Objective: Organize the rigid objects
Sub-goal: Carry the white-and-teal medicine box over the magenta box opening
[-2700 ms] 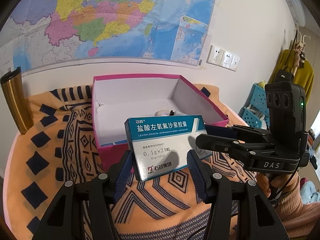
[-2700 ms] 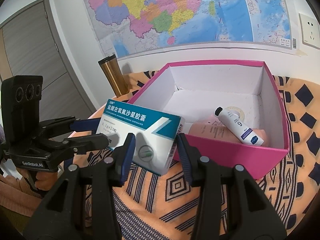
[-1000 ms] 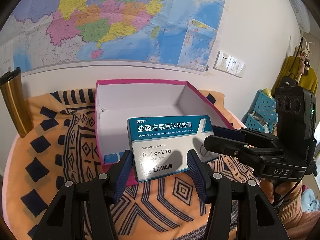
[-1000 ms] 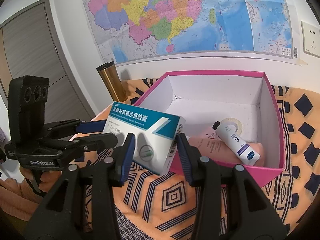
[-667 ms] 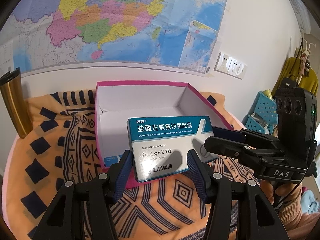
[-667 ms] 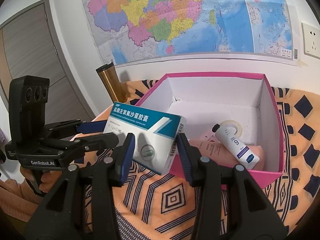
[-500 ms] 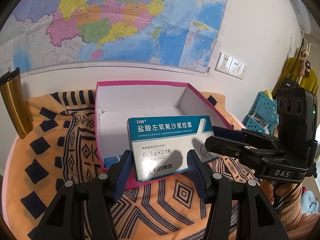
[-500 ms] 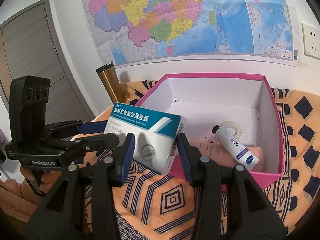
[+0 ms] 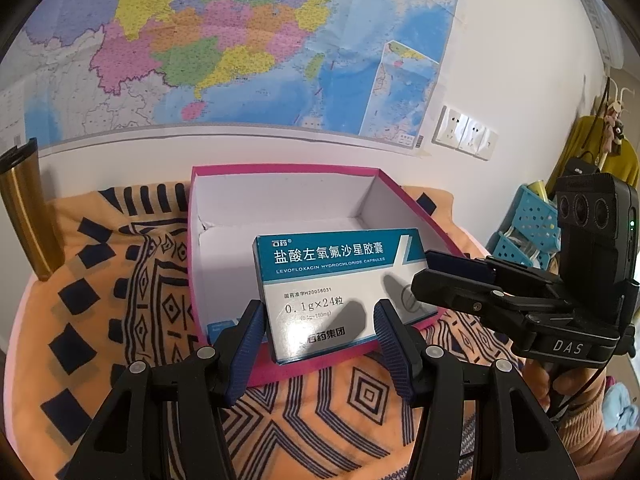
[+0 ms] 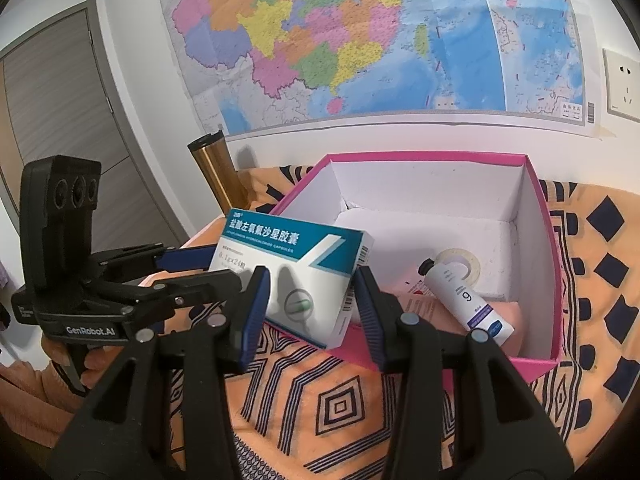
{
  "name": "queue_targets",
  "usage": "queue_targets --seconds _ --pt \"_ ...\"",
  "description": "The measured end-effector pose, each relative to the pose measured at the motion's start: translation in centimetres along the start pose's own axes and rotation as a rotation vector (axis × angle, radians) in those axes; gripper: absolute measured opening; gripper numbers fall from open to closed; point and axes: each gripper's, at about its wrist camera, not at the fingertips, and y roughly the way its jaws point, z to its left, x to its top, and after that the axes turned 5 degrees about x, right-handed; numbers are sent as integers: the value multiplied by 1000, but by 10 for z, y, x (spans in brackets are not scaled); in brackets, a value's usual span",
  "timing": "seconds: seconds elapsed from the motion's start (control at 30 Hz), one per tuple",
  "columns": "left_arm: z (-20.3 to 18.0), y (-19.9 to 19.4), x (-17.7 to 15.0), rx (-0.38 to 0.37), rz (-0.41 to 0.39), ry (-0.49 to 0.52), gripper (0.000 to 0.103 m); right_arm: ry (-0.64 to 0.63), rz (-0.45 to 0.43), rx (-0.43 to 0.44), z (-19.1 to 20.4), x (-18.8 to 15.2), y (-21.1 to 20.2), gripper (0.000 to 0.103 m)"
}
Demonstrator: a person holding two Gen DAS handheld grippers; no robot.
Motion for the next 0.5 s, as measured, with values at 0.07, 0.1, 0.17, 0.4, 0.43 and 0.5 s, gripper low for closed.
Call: queue_targets --seconds 0.07,0.1,0.17,0.4,0.43,0.5 --pt "0 1 1 3 -1 3 56 0 0 -1 0 1 0 47" --pt "0 1 1 5 -1 3 56 1 0 -1 -1 1 0 47" --pt "0 1 2 7 -3 2 56 -1 0 -1 -1 3 1 47" --pt "0 3 4 12 -1 -2 56 -5 1 -4 -2 4 2 47" --pt "1 4 5 12 -1 -4 56 -4 1 -3 -3 5 3 47" --pt "1 5 6 14 -1 -5 56 -2 1 -2 -4 6 3 47"
